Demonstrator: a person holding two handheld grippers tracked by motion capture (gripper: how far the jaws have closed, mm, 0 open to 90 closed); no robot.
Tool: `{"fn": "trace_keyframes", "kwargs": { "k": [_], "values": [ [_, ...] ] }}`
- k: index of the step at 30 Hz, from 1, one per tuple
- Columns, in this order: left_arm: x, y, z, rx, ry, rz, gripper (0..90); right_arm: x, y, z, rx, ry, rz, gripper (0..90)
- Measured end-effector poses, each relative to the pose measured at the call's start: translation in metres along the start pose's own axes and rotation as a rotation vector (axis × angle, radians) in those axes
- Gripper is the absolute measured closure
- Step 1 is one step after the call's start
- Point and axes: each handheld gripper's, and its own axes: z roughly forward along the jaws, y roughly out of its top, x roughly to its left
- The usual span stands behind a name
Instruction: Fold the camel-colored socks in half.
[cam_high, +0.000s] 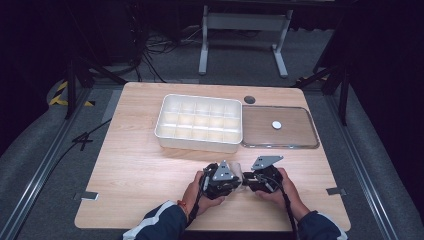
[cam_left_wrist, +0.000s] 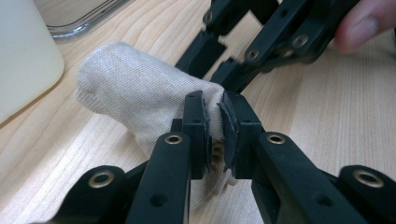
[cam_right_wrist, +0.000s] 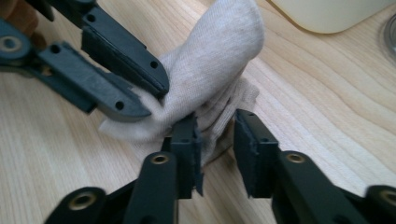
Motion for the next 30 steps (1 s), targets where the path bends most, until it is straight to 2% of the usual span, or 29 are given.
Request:
{"fn": "trace_keyframes", "kwargs": {
  "k": [2,7,9,12,14,16,20,25,30],
  "values": [
    [-0.001,0.001,0.0,0.011,0.007,0.019,80.5,-0.002,0.001,-0.006,-0.018,-0.004,-0.002,68.0],
    [-0.002,0.001,0.001,0.019,0.01,0.026,80.6,-0.005,0.006,-0.021,-0.148,-0.041,0.022,68.9],
    [-0.002,0.0,0.002,0.013,0.004,0.023,81.1,-0.002,0.008,-0.022,-0.189,-0.033,0.025,68.9],
    [-0.003,-0.001,0.002,0.011,0.006,0.02,81.2,0.003,0.012,-0.02,-0.219,-0.03,0.01,67.3],
    [-0.003,-0.001,0.002,0.009,0.009,0.023,81.2,0.004,0.014,-0.018,-0.234,-0.014,0.017,65.6],
    [-0.004,-0.001,0.003,0.008,0.008,0.022,81.2,0.004,0.015,-0.016,-0.237,-0.007,0.028,64.3],
    [-0.004,-0.001,0.003,0.003,0.014,0.024,81.2,0.002,0.017,-0.006,-0.211,-0.021,0.039,62.3],
    [-0.004,-0.001,0.003,0.011,0.013,0.035,81.2,-0.004,0.014,0.004,-0.15,-0.042,0.047,67.4],
    [-0.005,-0.001,0.003,0.019,0.018,0.05,81.2,-0.009,0.01,0.004,-0.139,-0.045,0.048,71.8]
  ]
}}
